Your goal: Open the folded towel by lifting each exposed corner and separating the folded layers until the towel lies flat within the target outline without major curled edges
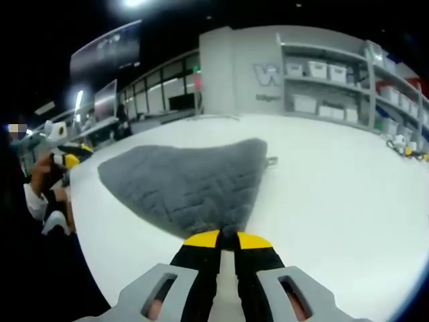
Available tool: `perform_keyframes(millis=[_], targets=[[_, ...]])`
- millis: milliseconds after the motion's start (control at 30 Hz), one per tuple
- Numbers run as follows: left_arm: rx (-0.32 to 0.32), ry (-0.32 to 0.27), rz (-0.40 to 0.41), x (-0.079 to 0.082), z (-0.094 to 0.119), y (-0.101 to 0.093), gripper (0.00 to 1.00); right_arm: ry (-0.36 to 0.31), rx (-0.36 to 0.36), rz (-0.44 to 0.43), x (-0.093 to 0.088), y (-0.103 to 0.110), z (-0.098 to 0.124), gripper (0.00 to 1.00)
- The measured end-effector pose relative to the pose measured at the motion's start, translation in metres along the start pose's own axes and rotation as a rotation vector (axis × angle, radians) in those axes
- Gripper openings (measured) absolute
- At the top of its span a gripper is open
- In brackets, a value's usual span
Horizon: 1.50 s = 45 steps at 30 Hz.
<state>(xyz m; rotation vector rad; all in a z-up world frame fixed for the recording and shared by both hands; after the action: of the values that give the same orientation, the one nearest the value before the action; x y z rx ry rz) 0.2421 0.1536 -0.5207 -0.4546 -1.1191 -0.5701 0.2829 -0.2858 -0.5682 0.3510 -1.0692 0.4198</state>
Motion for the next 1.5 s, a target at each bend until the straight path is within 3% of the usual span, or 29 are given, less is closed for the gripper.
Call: perform_keyframes(millis=[800, 1067, 1500], targets=[[-0.013, 0.017, 0.024, -0.004, -0.008, -0.009, 0.45, -0.001, 0.003, 0.002, 0.001, -0.003, -0.001, 0.04], [-0.022, 0.033, 0.027, -0.013, -0.014, -0.035, 0.45, -0.001, 0.006, 0.000, 0.001, -0.004, -0.001, 0.04], [-0.027, 0.040, 0.026, -0.014, -0.017, -0.029, 0.42, -0.001, 0.006, 0.001, 0.000, -0.004, 0.000, 0.04]])
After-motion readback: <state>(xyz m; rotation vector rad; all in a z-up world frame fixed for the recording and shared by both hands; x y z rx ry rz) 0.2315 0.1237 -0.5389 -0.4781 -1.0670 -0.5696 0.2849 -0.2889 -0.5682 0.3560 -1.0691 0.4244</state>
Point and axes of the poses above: the point that each gripper's makers call its tool centre point, and the gripper's own axes: z roughly backward along the fingers, y roughly to its left, x roughly out of its top, the point moved 6 cm from there along z, roughly backward along the fingers
